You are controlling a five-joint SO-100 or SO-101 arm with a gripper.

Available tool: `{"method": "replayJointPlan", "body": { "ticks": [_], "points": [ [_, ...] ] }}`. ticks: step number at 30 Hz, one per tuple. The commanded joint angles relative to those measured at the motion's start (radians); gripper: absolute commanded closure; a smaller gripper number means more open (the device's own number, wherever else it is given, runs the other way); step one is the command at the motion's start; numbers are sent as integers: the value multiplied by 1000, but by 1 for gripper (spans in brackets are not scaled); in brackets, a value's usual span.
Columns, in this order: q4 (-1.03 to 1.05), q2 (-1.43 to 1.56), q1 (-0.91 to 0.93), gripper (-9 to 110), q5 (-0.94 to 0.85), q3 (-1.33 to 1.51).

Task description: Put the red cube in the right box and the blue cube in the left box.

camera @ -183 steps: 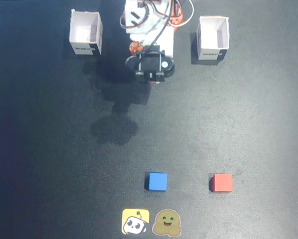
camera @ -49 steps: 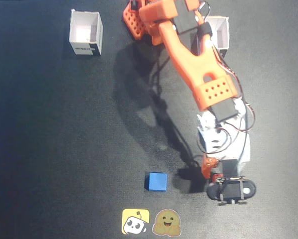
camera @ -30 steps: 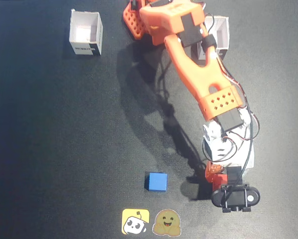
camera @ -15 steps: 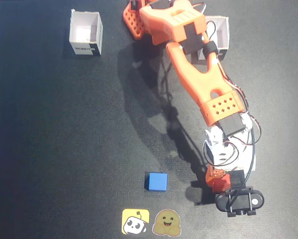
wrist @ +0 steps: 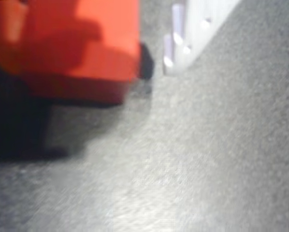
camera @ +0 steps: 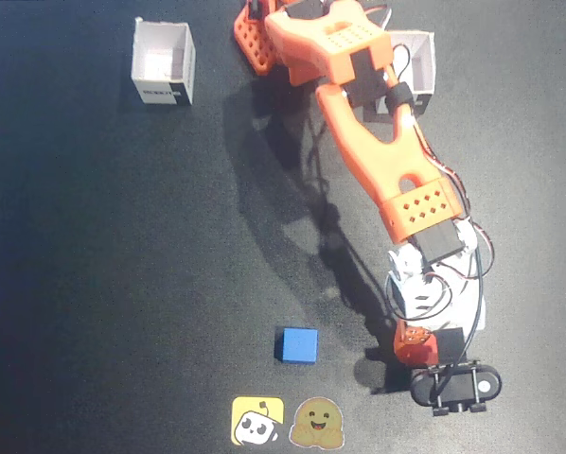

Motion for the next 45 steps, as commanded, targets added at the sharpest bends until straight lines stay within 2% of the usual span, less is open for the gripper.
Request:
{"method": "replayJointPlan", "body": {
  "ticks": [1,8,17,35,45],
  "points": [
    [-12,12,12,86,-9,-41],
    [-8,12,15,91,-5,-35],
    [117,92,28,91,-11,-29],
    [75,630,215,90,-210,540],
    [115,1019,419,90,-293,899]
  ]
}}
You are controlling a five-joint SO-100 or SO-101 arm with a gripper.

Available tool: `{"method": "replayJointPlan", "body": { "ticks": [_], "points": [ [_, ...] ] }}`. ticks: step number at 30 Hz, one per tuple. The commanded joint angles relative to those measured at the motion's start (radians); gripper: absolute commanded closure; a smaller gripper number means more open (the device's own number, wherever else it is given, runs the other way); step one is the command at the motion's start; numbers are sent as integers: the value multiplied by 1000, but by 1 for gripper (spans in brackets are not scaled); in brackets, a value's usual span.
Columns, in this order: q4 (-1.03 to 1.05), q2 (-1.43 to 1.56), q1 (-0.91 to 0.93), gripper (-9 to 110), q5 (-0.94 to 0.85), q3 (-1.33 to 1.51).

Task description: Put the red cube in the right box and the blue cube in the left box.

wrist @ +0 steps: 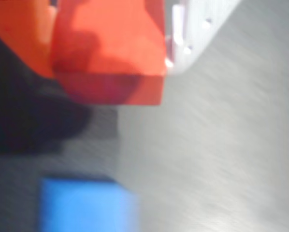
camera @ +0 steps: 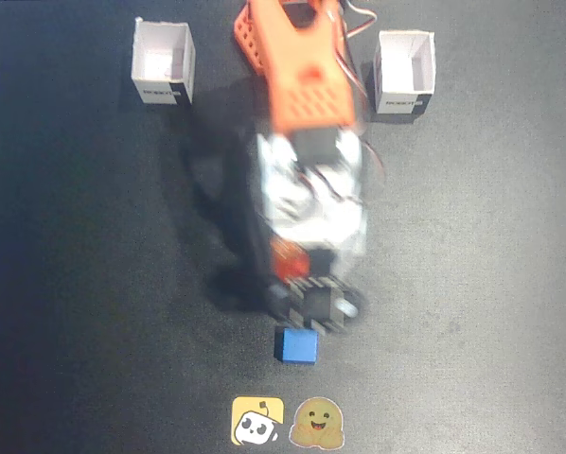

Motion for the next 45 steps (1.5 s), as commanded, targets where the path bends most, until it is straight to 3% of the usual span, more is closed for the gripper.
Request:
{"method": "replayJointPlan", "body": {
  "ticks": [1,8,21,45],
  "points": [
    [18,176,94,90,-46,72],
    [112,344,270,90,-161,153],
    [287,565,431,90,-199,213],
    [328,793,1000,90,-291,439]
  ]
}}
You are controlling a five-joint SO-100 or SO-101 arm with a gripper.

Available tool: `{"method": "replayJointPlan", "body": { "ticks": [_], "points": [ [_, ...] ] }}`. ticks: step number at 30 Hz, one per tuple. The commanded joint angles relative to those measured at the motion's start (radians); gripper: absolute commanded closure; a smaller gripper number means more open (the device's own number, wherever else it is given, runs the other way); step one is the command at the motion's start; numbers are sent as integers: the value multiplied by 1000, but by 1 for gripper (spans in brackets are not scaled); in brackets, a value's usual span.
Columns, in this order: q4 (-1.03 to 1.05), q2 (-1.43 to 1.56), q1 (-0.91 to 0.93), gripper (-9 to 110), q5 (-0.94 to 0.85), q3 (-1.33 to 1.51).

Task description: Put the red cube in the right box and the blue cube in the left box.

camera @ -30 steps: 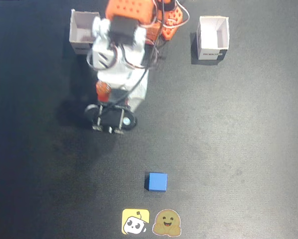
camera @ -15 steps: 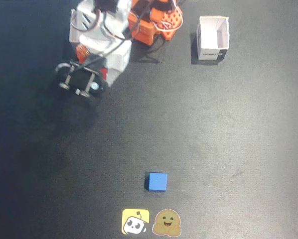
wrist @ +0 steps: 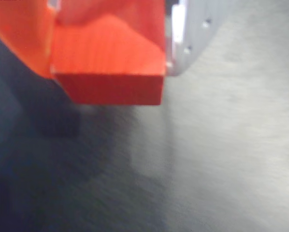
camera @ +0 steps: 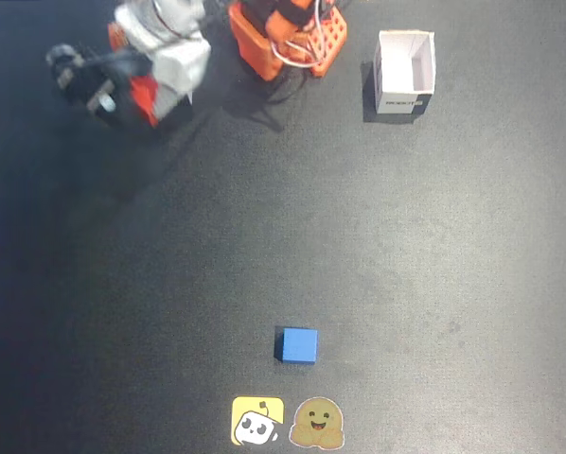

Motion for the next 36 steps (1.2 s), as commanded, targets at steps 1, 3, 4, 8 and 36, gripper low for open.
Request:
{"method": "replayJointPlan", "body": {
  "ticks": [1,3,4,8,36],
  "points": [
    [15,48,61,90,-5,8],
    [29,44,92,90,9,9],
    [34,43,109,90,12,12],
    [32,51,179,90,3,34],
    [54,117,319,88,95,127]
  ]
}}
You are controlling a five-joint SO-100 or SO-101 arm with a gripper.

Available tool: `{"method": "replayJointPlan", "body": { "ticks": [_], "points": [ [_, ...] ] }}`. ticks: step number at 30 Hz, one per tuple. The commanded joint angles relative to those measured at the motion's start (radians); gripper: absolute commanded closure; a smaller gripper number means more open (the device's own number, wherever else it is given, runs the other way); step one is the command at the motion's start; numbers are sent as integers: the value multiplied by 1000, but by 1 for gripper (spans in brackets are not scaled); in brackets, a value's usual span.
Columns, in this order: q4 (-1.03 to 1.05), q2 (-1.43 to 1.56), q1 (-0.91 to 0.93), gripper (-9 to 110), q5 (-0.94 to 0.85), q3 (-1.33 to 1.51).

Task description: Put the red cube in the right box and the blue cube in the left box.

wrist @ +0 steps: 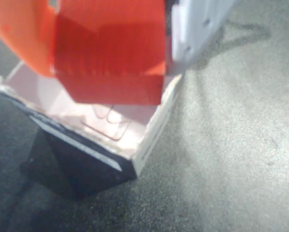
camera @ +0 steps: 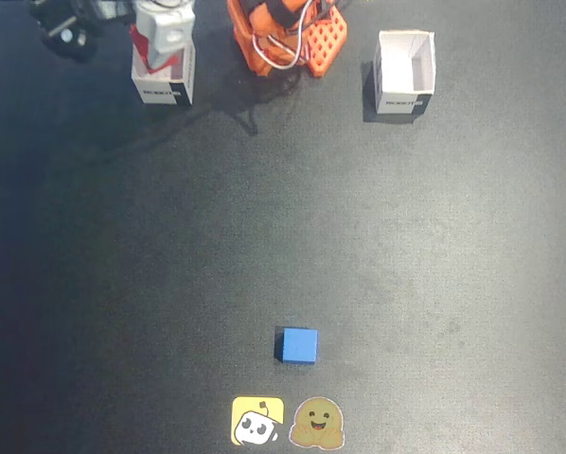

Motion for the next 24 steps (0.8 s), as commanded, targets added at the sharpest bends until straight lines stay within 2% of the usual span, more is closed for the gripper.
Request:
{"method": "replayJointPlan", "body": {
  "ticks": [1,11,19,24],
  "points": [
    [-12,23,8,87,5,-5],
    [-15,29,8,82,-17,-5],
    [-44,40,-6,100,-58,-3],
    [-67,49,-126,101,-46,-18]
  ]
}}
